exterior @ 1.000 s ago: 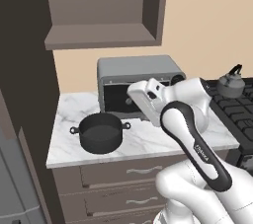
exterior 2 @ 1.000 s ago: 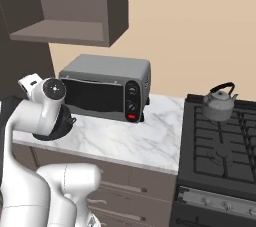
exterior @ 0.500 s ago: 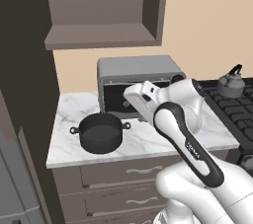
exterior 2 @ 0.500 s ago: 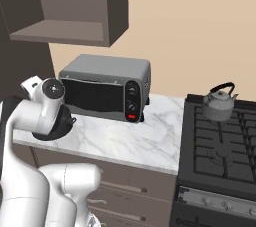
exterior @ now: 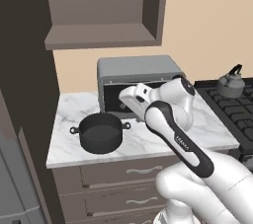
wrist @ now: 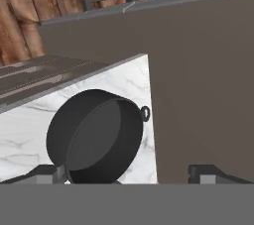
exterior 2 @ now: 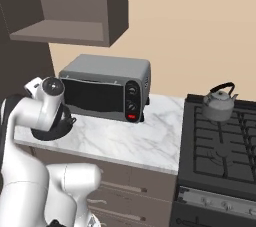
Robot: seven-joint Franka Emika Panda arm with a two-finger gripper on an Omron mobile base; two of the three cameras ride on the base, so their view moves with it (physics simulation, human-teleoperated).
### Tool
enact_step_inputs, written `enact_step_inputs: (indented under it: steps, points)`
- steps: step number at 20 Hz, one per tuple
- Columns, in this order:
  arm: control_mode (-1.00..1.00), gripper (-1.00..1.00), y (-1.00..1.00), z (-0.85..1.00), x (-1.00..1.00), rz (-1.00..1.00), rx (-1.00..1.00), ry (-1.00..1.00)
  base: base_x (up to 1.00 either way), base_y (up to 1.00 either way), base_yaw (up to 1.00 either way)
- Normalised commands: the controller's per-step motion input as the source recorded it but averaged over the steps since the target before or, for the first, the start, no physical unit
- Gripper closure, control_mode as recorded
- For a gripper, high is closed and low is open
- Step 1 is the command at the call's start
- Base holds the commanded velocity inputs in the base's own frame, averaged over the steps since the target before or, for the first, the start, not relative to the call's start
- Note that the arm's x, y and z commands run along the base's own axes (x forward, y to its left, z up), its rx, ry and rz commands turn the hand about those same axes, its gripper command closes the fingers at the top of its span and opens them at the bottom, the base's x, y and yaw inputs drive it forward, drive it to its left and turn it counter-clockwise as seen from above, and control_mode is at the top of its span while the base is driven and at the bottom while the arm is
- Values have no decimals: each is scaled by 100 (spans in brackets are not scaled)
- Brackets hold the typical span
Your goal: Pick the kettle from the cabinet and place it on a stove burner. Then pick the pot from the counter and place it on another stove burner. Finally, turn both burners on.
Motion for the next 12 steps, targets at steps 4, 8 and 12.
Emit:
enact_step_inputs:
  steps: [4,8,12]
  points:
    - [-100,-100,5,-16,22,0,-4,6,0,0,0]
    - [-100,-100,2,-11,22,0,-2,4,0,0,0]
    - [-100,-100,7,-17,25,0,-4,6,0,0,0]
